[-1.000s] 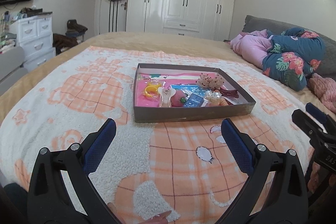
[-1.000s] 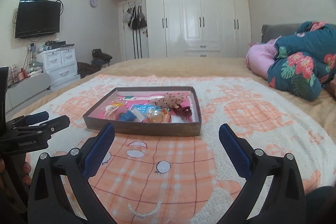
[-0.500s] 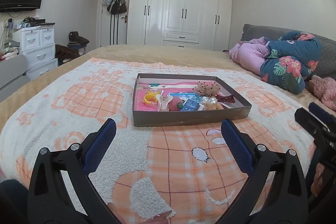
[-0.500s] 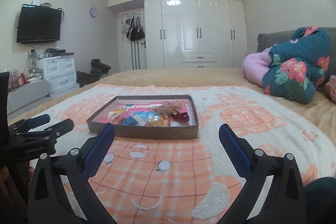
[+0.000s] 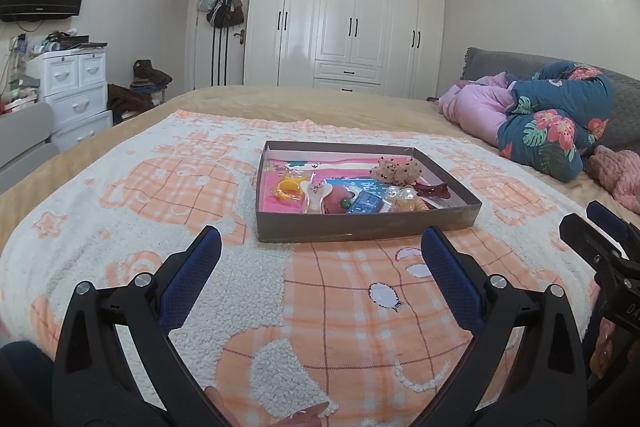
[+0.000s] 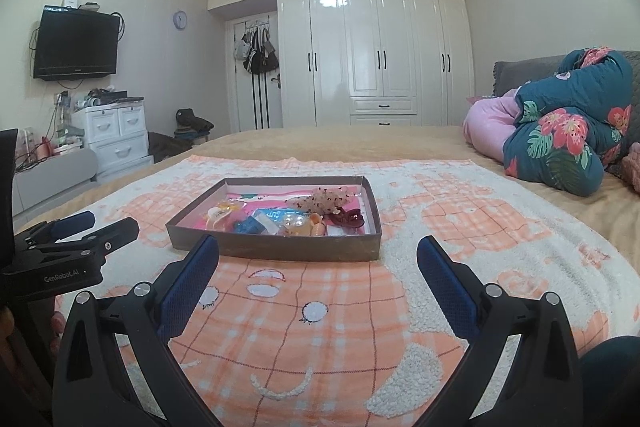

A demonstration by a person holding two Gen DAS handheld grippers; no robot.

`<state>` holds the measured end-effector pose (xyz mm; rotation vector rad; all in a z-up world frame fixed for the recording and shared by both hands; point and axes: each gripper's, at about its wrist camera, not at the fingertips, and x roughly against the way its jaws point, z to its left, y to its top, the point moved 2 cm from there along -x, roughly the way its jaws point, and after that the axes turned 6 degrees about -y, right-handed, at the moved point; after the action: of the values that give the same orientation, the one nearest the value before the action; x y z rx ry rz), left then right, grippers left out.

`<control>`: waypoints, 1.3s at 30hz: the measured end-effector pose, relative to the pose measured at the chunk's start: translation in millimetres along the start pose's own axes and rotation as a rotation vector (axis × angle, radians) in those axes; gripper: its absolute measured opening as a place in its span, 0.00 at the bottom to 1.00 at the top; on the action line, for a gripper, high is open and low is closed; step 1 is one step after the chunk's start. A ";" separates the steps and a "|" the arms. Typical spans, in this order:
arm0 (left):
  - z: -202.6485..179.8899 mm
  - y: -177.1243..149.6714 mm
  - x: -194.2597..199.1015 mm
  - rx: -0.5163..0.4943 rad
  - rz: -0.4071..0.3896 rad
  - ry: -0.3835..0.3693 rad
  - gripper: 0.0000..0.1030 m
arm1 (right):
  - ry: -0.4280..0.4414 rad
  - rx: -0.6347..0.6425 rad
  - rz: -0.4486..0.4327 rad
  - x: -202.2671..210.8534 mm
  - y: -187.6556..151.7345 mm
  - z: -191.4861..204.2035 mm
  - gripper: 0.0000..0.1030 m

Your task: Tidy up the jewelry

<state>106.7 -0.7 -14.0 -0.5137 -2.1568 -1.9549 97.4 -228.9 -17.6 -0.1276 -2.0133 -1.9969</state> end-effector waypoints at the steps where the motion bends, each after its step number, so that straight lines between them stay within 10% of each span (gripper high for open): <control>1: -0.1 0.1 -0.2 0.000 0.001 -0.001 0.89 | 0.000 0.000 -0.001 0.0 0.0 0.1 0.94; 39: -0.7 -0.8 -0.2 -0.006 0.004 0.001 0.89 | -0.003 0.005 -0.022 4.2 2.1 1.8 0.94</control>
<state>106.5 -1.4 -14.7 -0.5172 -2.1479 -1.9598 93.6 -227.6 -14.4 -0.1080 -2.0297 -2.0055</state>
